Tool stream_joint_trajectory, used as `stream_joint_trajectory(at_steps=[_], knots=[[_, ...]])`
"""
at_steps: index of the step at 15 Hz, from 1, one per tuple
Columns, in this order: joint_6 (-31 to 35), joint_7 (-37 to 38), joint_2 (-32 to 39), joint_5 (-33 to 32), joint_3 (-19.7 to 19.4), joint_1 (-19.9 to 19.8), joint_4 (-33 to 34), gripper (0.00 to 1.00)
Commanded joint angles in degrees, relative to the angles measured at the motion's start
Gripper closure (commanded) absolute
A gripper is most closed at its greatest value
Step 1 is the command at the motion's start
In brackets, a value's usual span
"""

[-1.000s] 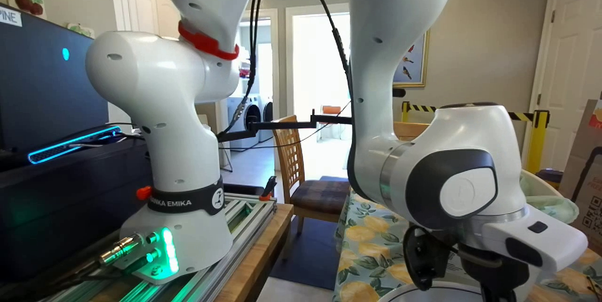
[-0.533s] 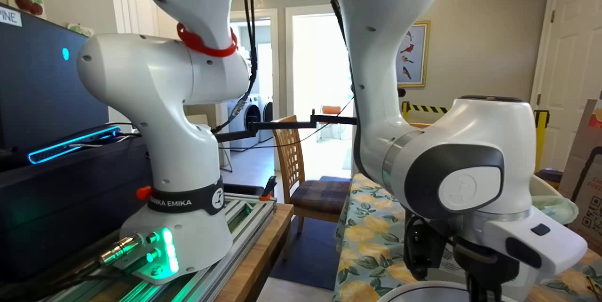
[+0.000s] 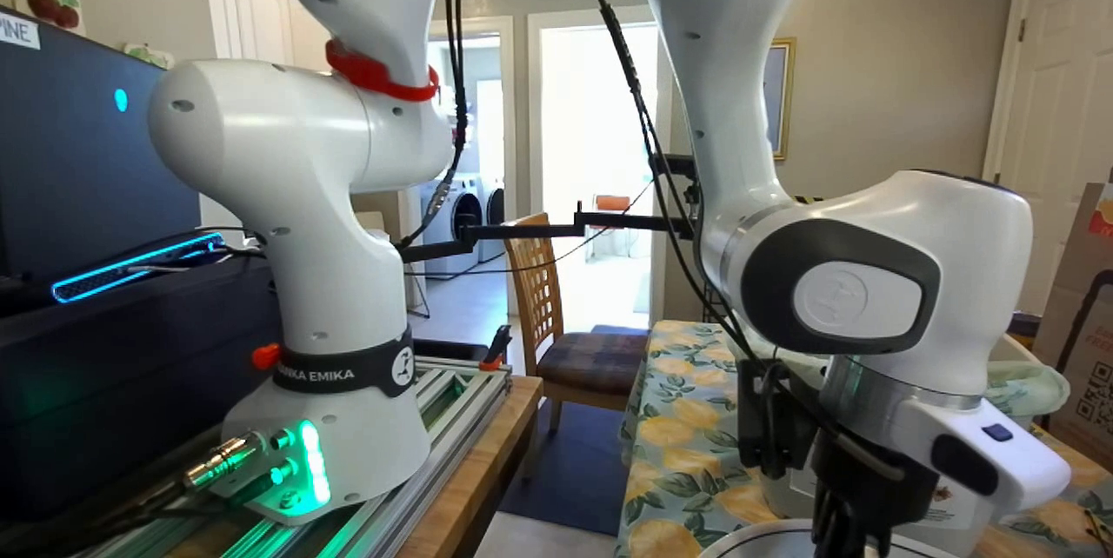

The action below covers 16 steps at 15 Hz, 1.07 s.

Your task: Stir in the bowl, then remove the sponge from the bowl

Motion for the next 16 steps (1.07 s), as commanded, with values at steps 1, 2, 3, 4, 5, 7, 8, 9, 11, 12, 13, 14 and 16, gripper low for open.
stream_joint_trajectory(at_steps=[1, 2, 3, 4, 5, 7, 8, 9, 11, 12, 13, 14, 16], knots=[[-3.65, -1.80, -0.36, 2.34, -10.52, 10.77, -0.43, 0.97], [-3.64, -1.50, 0.07, 1.91, -12.64, 12.60, -0.35, 0.97], [-3.62, -0.69, 0.14, 1.23, -14.74, 14.45, -0.39, 0.97], [-3.08, -0.30, 0.38, 1.01, -16.44, 15.63, -0.48, 0.97], [-2.35, 0.29, 0.66, 0.76, -18.08, 16.77, -0.49, 0.97], [0.17, 0.98, 1.57, 1.18, -20.54, 17.71, -0.67, 0.97], [1.69, 1.30, 1.84, 1.55, -21.50, 17.92, -0.77, 0.97], [3.37, 1.37, 2.35, 2.13, -22.20, 17.84, -0.81, 0.97], [6.95, 1.74, 3.05, 3.34, -23.39, 17.59, -1.01, 0.97], [8.86, 1.68, 3.34, 4.38, -23.57, 17.24, -1.13, 0.97], [10.28, 1.14, 3.61, 6.07, -23.13, 16.53, -1.16, 0.97], [11.81, 0.57, 3.82, 8.06, -22.52, 15.88, -1.22, 0.97], [14.51, -0.44, 4.09, 12.15, -20.65, 14.56, -1.27, 0.97]])
